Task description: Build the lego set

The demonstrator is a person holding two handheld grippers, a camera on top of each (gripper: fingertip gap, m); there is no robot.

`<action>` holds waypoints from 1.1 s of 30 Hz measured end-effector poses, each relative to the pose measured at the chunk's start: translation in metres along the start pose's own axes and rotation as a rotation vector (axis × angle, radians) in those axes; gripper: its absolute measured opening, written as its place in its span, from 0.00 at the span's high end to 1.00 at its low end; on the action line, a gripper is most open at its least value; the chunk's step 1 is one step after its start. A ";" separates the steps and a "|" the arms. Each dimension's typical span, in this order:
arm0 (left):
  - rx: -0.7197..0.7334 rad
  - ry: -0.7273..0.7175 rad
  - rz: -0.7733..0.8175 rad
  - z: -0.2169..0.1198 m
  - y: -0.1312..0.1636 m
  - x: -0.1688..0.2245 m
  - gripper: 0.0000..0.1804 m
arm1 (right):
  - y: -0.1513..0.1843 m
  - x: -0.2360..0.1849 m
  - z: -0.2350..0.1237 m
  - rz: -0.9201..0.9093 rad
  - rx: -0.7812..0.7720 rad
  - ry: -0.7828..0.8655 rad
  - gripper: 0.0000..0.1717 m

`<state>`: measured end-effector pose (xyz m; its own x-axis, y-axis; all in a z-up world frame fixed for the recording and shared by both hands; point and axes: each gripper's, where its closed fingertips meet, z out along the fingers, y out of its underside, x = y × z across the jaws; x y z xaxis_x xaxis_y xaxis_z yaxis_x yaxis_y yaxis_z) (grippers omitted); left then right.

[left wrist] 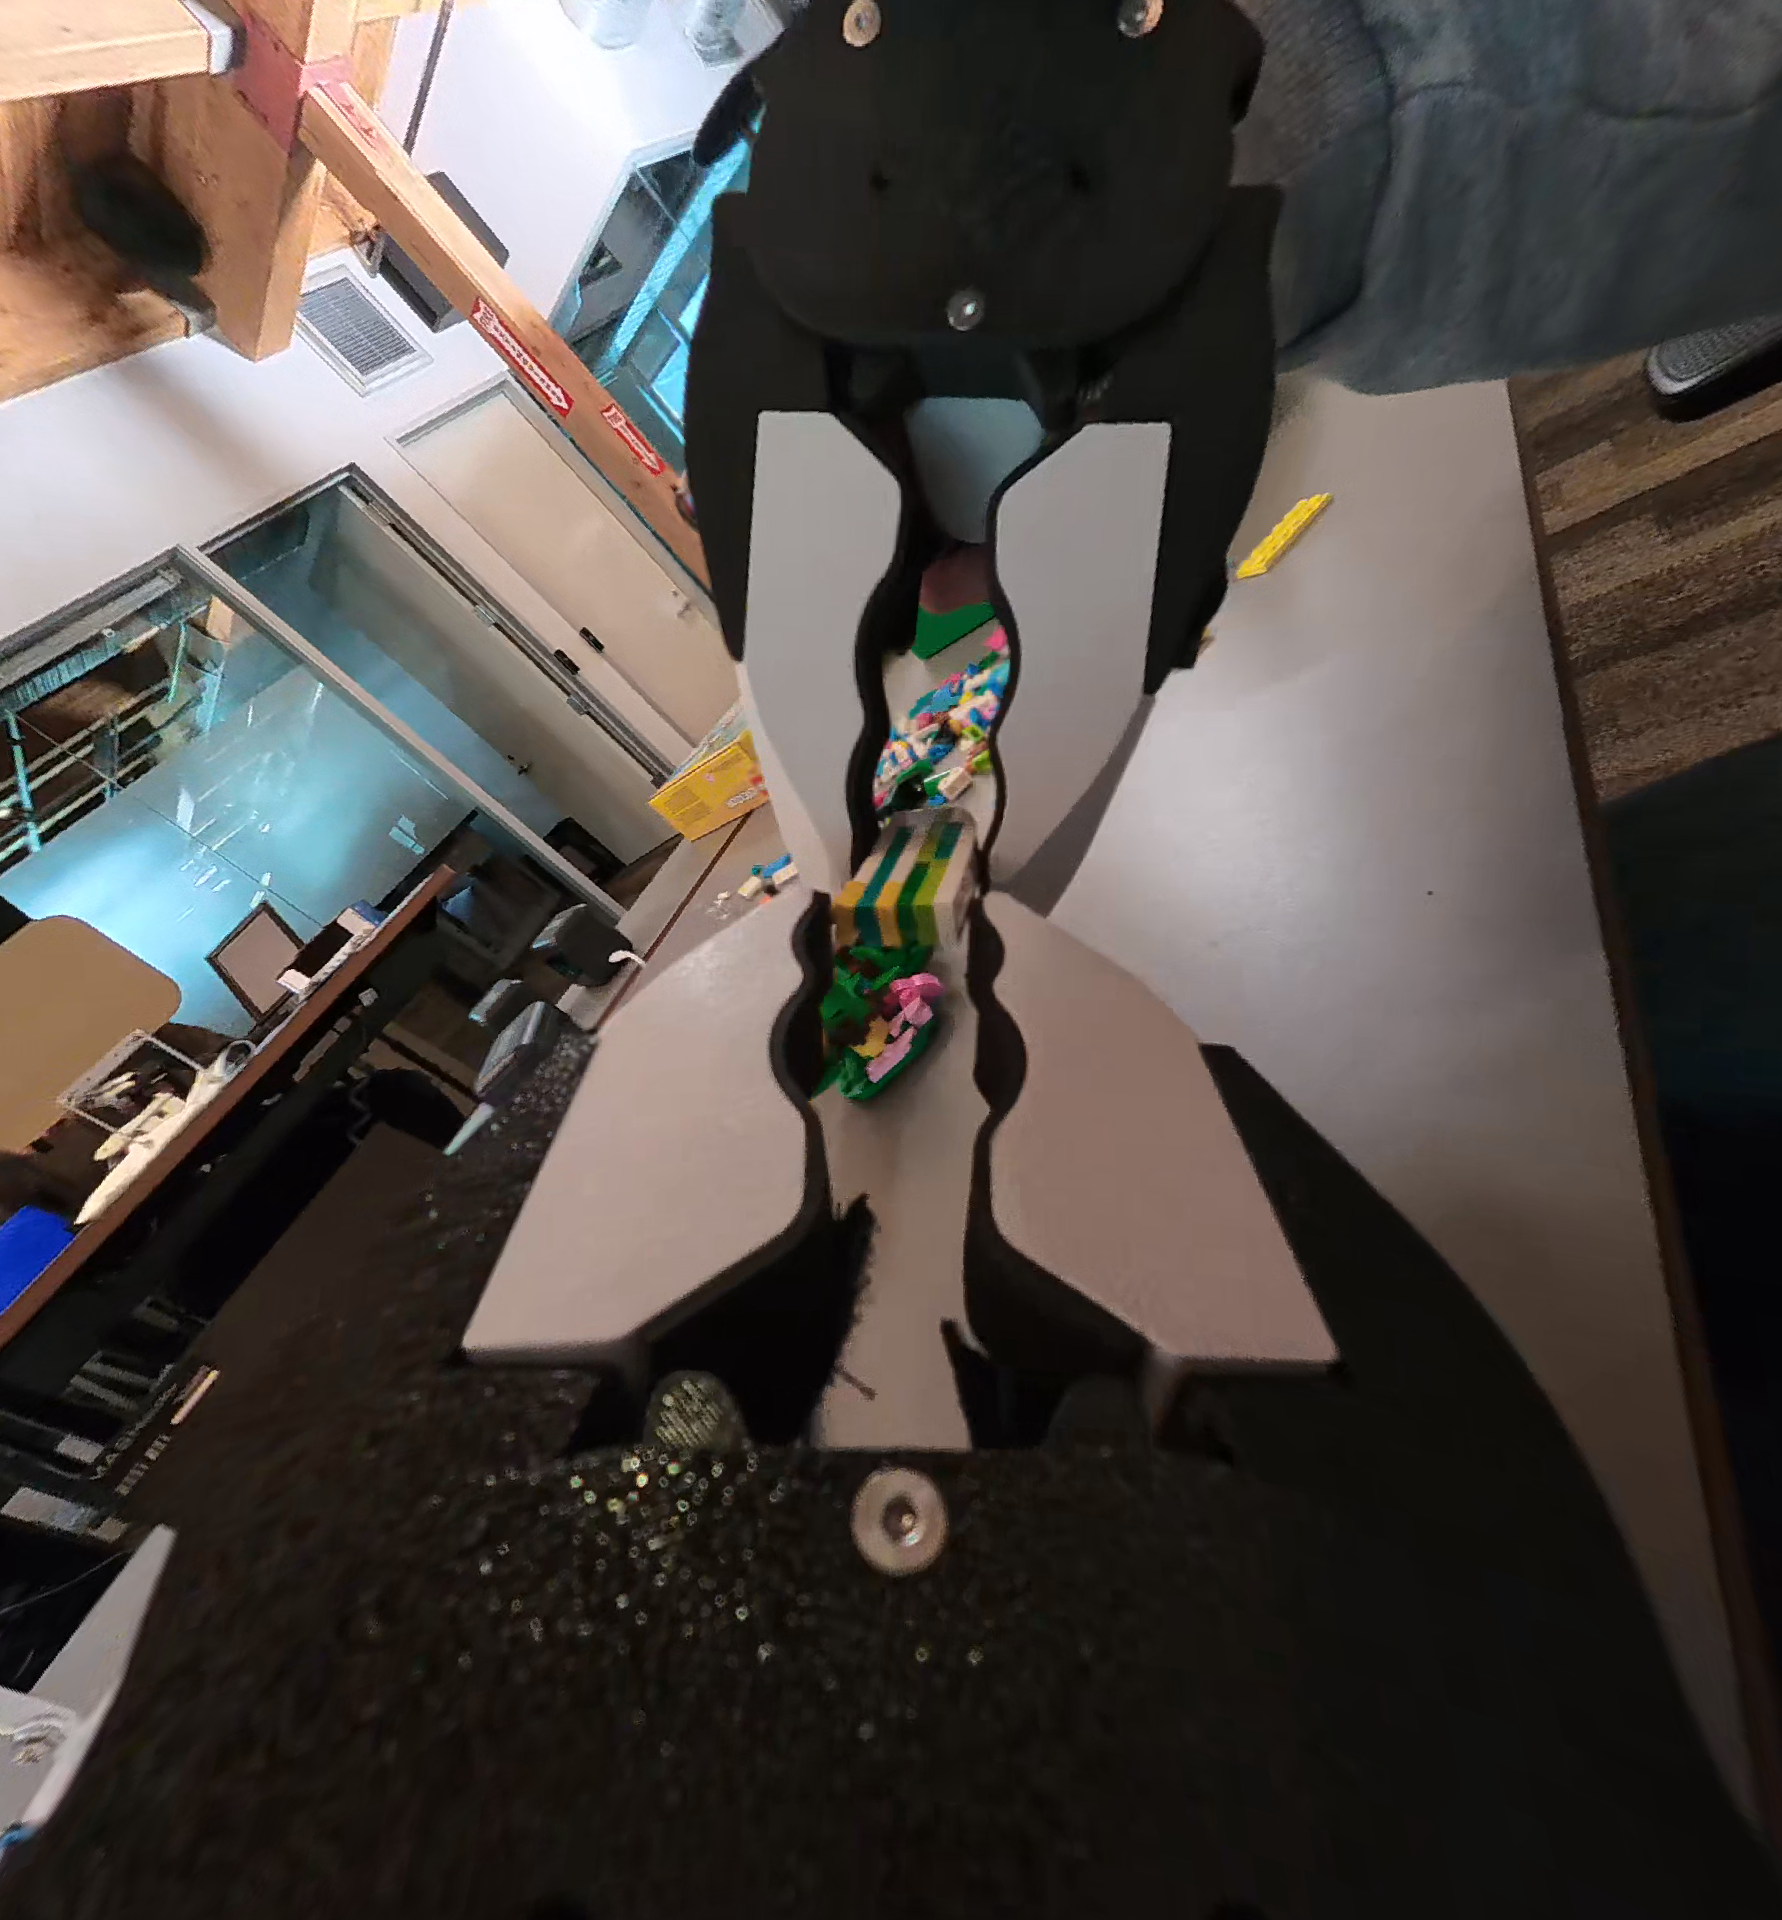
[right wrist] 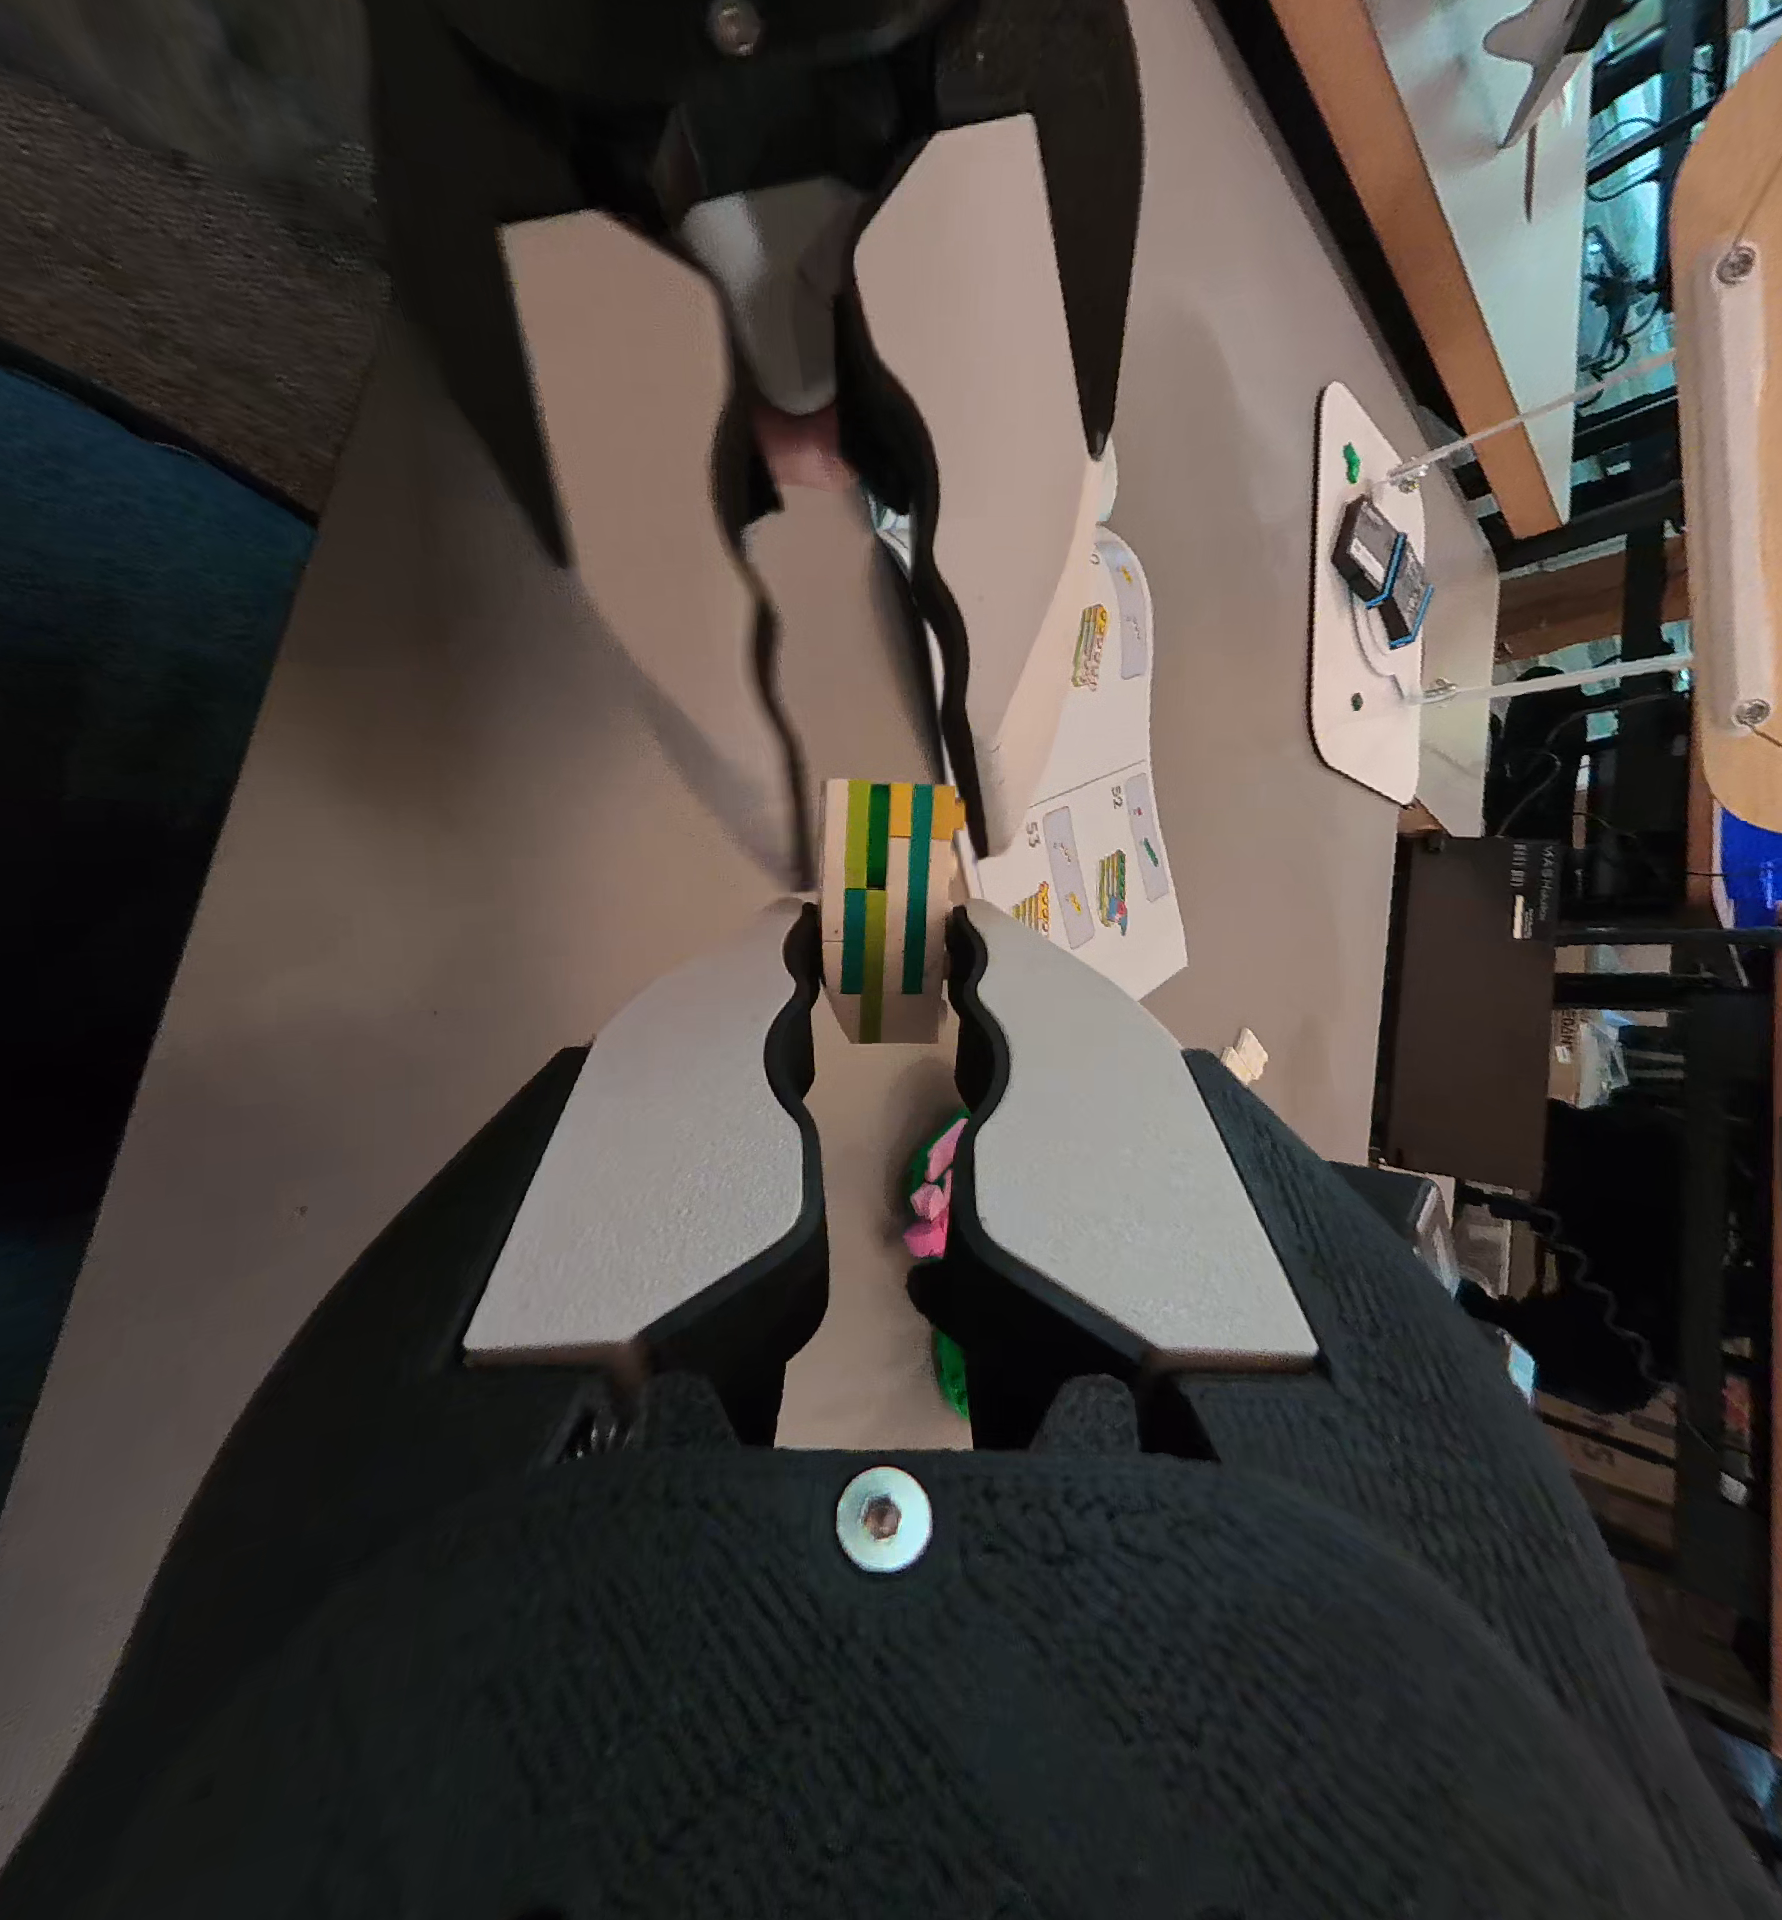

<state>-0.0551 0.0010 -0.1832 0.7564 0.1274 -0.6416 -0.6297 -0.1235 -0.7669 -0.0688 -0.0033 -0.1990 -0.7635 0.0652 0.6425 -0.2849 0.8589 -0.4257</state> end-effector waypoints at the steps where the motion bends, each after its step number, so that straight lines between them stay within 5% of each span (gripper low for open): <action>1: 0.000 0.016 -0.015 -0.001 0.000 0.001 0.87 | -0.001 -0.001 0.000 -0.002 0.001 0.000 0.87; 14: 0.042 0.075 -0.209 -0.006 -0.004 -0.004 0.88 | -0.010 0.007 -0.003 -0.009 0.023 0.072 0.87; 24: -0.113 0.032 0.155 0.004 0.009 0.007 0.88 | 0.011 -0.003 0.008 -0.016 -0.122 0.036 0.87; 33: -0.055 0.003 0.019 0.006 0.008 0.004 0.86 | 0.015 -0.003 0.009 0.037 -0.133 0.014 0.87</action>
<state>-0.0586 0.0062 -0.1921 0.7452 0.1219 -0.6556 -0.6330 -0.1800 -0.7530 -0.0759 0.0047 -0.2131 -0.7638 0.1046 0.6369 -0.1761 0.9156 -0.3615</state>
